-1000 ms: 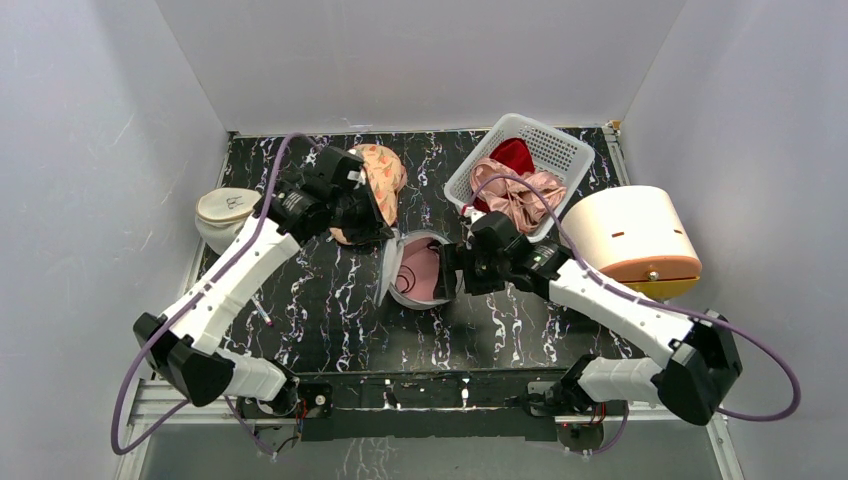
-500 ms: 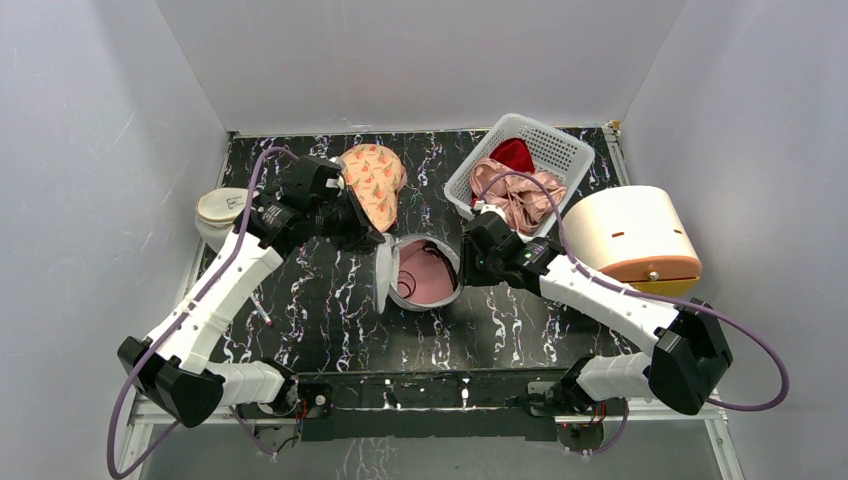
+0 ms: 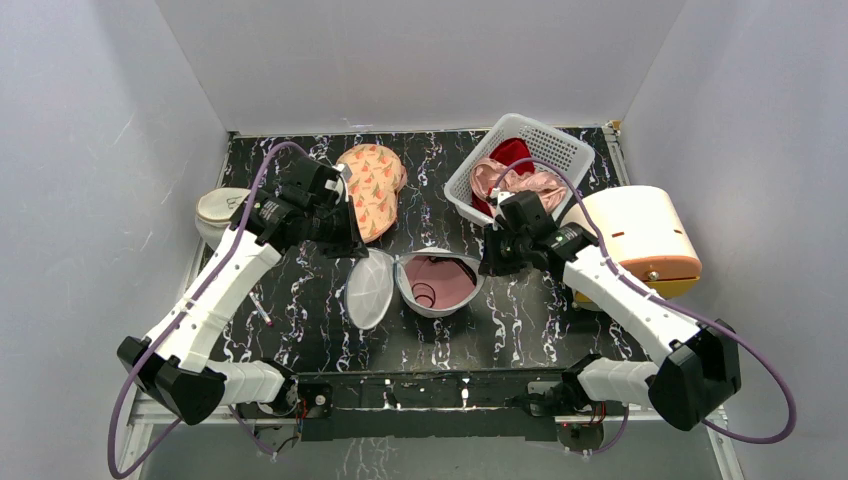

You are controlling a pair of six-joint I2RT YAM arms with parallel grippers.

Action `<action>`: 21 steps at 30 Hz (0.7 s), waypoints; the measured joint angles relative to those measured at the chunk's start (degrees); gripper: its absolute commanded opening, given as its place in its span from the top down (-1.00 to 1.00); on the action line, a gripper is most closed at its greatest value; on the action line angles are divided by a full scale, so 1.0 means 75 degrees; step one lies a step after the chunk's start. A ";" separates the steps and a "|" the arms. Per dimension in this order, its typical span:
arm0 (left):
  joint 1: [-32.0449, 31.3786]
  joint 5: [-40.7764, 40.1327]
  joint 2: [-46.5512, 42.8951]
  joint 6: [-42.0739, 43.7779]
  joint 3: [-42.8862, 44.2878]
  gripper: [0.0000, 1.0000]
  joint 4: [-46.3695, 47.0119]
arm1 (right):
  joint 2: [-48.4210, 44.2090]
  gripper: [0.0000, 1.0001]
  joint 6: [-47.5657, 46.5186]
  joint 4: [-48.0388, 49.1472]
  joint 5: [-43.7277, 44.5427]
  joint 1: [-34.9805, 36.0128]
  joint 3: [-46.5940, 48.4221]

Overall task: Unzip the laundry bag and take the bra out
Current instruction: Open the laundry bag at the center of the board.

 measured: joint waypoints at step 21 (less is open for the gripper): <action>0.0020 -0.0761 0.1303 0.2661 -0.0545 -0.05 0.1239 | 0.1550 0.81 -0.1174 -0.0737 -0.1620 -0.0356 0.1125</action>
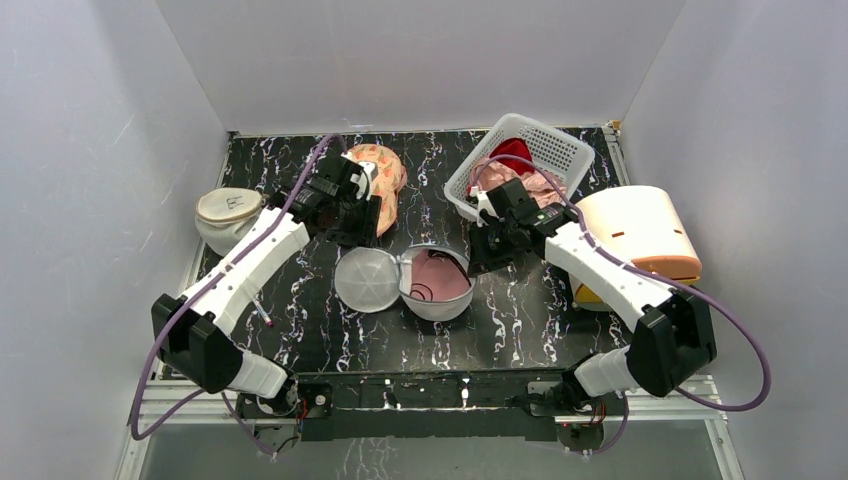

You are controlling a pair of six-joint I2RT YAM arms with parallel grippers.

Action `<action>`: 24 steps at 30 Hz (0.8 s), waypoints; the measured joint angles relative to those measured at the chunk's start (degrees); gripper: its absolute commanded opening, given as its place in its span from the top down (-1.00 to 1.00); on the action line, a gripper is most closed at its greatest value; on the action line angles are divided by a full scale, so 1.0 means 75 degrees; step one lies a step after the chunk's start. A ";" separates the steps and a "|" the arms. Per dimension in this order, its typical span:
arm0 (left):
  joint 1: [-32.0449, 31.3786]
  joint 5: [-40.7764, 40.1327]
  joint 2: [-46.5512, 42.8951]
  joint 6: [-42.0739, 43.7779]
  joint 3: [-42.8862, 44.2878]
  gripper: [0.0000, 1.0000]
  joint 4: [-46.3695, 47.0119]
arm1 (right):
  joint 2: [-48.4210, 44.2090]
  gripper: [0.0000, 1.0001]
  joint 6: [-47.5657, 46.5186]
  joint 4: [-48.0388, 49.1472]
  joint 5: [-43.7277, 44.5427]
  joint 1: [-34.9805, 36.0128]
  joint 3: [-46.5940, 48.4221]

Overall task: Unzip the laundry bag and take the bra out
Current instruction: Open the laundry bag at the center of the board.

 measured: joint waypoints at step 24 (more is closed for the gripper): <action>0.0032 0.2675 -0.2739 -0.4057 -0.4648 -0.43 0.4121 | -0.1040 -0.22 0.0198 0.0003 0.0565 0.0207 0.0076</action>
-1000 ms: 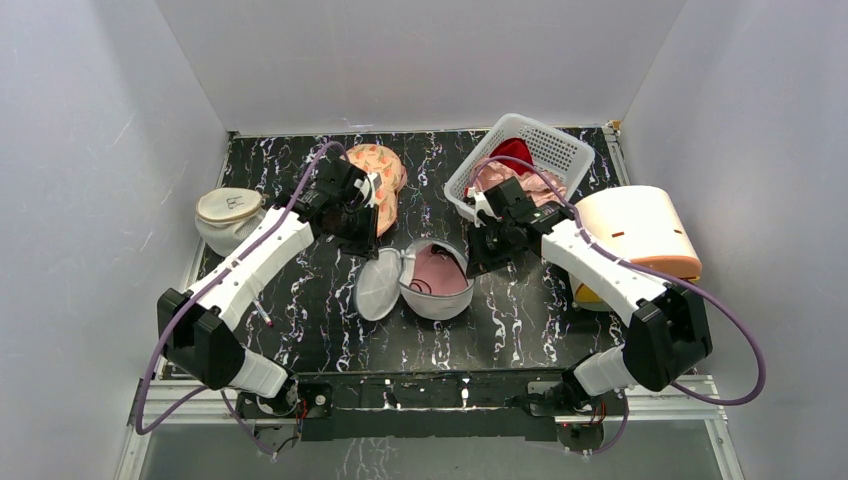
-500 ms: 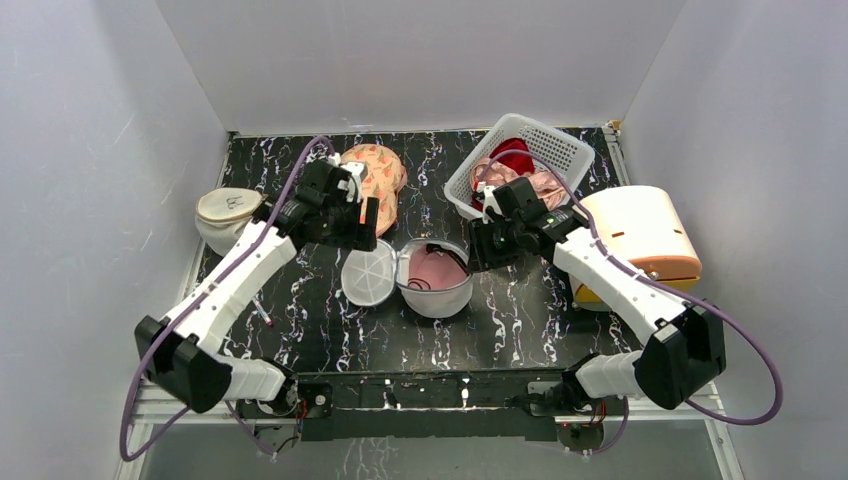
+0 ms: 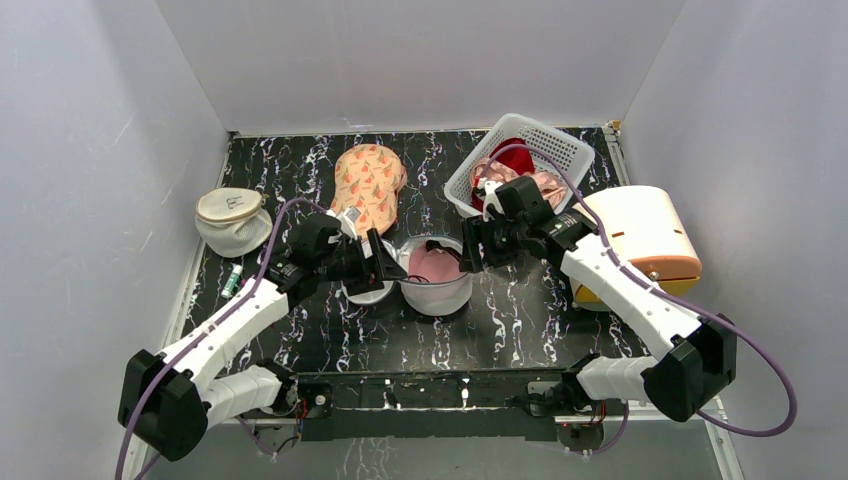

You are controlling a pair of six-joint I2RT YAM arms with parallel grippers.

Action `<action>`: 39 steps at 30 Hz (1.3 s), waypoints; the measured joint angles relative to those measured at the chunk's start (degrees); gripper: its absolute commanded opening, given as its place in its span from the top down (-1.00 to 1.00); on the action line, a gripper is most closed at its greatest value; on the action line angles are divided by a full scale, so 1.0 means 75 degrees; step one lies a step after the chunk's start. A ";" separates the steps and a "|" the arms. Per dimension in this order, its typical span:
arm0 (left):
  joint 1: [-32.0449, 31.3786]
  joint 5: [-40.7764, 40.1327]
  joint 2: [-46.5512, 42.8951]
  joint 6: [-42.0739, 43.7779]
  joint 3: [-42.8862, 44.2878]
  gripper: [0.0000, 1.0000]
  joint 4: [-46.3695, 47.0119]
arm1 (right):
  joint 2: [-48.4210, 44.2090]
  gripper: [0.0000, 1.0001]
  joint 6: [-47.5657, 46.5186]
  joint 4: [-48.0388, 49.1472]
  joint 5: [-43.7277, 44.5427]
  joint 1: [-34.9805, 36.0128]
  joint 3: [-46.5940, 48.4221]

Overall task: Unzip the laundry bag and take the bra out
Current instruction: Pick up the bra from the laundry bag.

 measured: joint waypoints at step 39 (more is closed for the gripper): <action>-0.0102 0.0866 0.0248 -0.0527 -0.0828 -0.29 0.1032 | 0.1040 0.40 0.1521 0.1769 0.0702 0.2512 -0.0831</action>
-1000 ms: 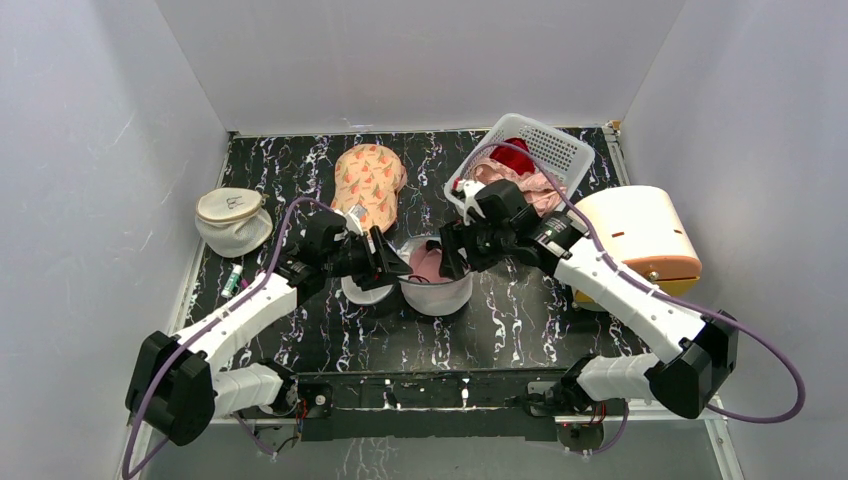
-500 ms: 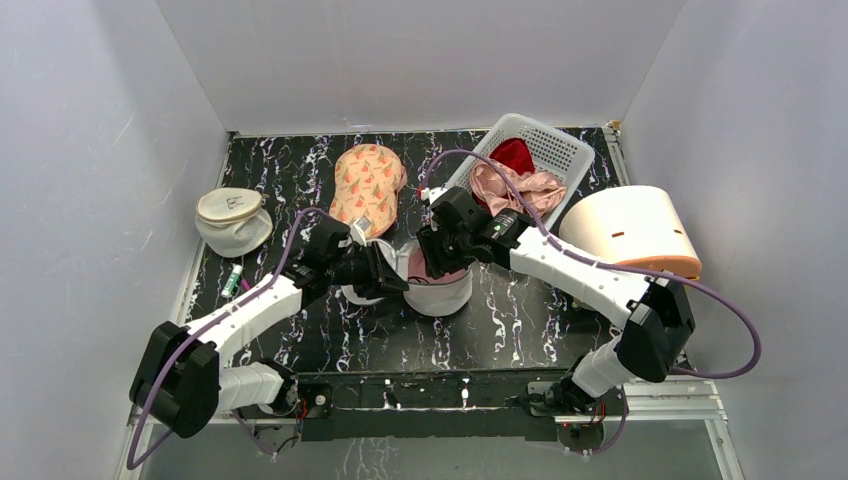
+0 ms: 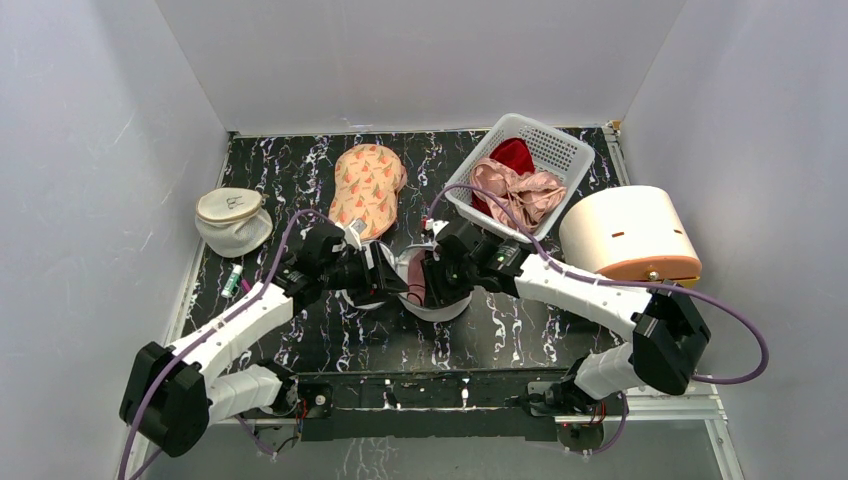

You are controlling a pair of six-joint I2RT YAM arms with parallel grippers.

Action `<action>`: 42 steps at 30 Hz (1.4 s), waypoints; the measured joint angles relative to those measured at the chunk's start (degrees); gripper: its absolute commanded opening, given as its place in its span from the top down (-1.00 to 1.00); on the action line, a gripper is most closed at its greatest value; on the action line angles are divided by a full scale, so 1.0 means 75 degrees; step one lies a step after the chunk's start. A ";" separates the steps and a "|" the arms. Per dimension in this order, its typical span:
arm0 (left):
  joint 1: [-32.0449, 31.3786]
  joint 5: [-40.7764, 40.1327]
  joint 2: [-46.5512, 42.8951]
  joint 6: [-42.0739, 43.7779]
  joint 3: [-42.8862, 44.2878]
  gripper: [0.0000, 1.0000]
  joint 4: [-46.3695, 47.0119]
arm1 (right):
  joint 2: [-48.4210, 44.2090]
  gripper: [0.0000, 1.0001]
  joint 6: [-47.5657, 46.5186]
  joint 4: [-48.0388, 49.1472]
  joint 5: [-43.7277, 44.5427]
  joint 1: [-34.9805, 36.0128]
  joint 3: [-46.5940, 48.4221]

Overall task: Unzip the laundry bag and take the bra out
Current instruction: Pick up the bra from the laundry bag.

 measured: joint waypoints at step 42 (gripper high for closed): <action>-0.0318 0.0469 0.0734 -0.0181 -0.0417 1.00 0.0746 | 0.1093 -0.31 -0.1571 -0.0592 0.3171 0.0125 0.1486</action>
